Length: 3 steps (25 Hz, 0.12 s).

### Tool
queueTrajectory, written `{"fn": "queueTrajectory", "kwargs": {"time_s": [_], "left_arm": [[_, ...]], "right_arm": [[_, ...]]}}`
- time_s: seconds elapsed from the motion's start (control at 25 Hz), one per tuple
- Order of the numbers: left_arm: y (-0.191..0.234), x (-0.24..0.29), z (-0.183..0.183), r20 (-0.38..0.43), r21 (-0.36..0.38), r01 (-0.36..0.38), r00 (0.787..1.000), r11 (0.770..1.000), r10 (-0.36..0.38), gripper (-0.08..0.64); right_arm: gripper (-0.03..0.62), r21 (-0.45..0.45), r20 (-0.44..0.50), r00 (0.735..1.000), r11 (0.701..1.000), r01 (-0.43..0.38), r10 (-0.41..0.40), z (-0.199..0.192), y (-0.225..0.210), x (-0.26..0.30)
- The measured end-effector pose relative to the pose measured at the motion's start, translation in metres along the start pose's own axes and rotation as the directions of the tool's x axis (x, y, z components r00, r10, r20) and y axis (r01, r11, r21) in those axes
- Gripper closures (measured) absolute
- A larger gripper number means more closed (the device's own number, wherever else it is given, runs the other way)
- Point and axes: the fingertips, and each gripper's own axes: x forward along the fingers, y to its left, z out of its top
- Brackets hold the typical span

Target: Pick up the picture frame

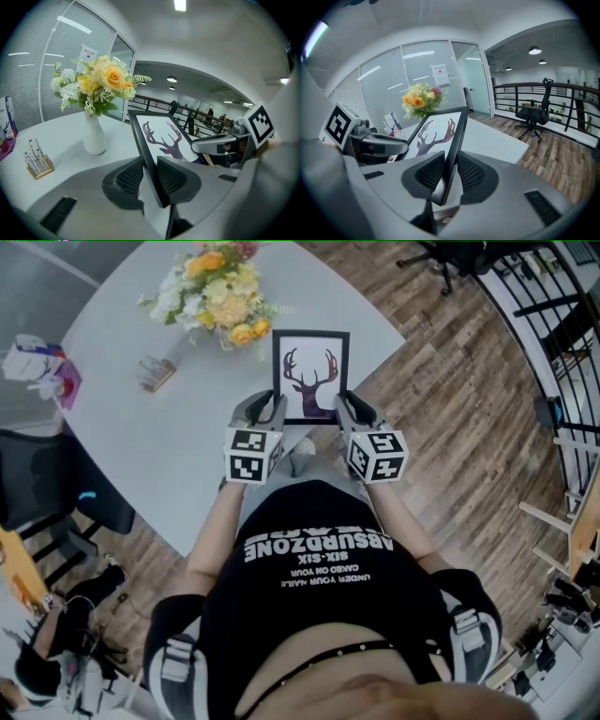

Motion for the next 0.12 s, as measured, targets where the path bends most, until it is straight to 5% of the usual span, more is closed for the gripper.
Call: {"fn": "queueTrajectory", "kwargs": {"time_s": [0.12], "left_arm": [[-0.0056,0.0006,0.0026,0.000,0.010,-0.004,1.000,1.000,0.004,0.457]], "right_arm": [[0.494,0.000,-0.002,1.000,1.000,0.002,-0.002,0.0011,-0.0041,-0.0039]]}}
